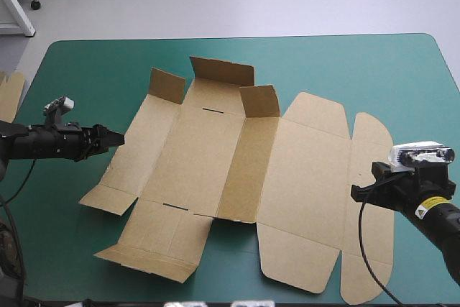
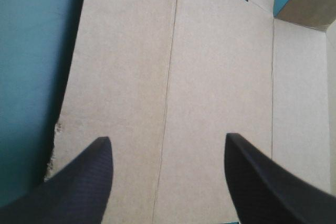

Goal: Fold the box

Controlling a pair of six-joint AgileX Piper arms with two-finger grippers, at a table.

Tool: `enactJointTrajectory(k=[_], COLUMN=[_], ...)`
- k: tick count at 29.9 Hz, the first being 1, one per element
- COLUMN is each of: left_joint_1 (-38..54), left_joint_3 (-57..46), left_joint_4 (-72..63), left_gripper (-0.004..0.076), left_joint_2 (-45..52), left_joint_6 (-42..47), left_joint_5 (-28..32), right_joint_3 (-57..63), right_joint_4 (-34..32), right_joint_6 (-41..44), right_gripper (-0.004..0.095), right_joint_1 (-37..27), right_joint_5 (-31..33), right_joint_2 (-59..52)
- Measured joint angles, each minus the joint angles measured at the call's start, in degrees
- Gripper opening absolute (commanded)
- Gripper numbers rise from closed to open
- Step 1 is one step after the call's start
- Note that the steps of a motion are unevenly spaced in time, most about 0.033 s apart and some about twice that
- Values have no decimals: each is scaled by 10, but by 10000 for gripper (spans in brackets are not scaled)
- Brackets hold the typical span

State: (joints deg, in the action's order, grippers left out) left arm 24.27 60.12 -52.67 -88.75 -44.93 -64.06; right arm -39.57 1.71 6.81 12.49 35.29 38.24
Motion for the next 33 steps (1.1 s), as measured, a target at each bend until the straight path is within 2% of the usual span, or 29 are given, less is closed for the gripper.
enactJointTrajectory(k=[15, 19, 25, 33], left_joint_1=[0, 0, 5, 38], left_joint_3=[17, 52, 86, 88], left_joint_4=[54, 47, 40, 4], left_gripper=[489, 489, 489, 488], left_joint_2=[-49, -87, -135, -154], left_joint_6=[2, 2, -1, -11], left_joint_5=[-8, -38, -41, -41], right_joint_3=[0, 0, 0, 0], right_joint_4=[0, 0, 0, 0], right_joint_6=[0, 0, 0, 0], right_gripper=[-34, -34, -34, -34], right_joint_1=[0, 0, 0, 0], right_joint_5=[10, 18, 30, 31], right_joint_2=[0, 0, 0, 0])
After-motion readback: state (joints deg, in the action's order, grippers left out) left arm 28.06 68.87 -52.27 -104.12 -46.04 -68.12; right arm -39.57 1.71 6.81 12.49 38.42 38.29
